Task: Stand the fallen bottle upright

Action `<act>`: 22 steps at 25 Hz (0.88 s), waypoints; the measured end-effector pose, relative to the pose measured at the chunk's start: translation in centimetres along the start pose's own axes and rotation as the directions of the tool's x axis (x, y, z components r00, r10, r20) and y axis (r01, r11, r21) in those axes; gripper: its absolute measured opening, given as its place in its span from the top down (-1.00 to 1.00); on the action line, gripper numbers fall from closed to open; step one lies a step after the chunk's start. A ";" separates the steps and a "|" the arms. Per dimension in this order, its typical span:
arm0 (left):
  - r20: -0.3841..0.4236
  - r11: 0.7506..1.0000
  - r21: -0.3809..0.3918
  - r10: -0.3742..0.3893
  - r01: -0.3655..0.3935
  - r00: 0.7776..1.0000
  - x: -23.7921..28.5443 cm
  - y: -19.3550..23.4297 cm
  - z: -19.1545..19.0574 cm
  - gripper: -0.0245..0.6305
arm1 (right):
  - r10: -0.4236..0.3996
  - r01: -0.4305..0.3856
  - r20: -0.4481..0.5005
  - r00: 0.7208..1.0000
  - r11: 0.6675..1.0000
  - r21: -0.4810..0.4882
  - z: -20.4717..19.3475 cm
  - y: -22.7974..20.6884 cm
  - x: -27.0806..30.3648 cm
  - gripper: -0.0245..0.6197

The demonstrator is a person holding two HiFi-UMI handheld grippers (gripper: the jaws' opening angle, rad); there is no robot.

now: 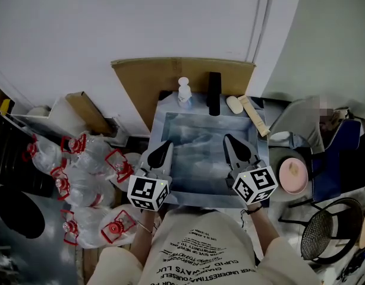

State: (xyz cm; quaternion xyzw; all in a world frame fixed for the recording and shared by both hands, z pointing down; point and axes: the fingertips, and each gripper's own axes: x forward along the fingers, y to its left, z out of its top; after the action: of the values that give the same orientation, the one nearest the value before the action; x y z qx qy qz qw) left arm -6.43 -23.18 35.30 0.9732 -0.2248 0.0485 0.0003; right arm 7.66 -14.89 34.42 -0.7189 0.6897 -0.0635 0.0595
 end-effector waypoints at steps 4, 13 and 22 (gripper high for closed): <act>0.003 1.000 0.003 0.004 -0.004 1.000 0.1 0.0 0.2 0.85 | -0.008 0.008 0.005 1.000 1.000 0.005 0.1 -0.3 -0.2 0.91; -0.003 1.000 0.007 0.017 -0.017 1.000 0.1 0.2 0.0 0.85 | -0.018 0.018 0.004 1.000 1.000 0.014 -0.2 -0.6 -0.4 0.91; -0.004 0.999 0.003 0.045 -0.045 0.999 -0.7 0.9 -0.3 0.85 | -0.026 0.026 0.004 1.000 1.000 0.012 -0.5 -0.4 -0.7 0.91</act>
State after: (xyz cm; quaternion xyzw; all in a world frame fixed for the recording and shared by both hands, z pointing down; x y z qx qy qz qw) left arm -7.45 -23.72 35.49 0.9677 -0.2468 0.0508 -0.0017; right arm 7.94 -14.19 34.96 -0.7274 0.6799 -0.0670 0.0643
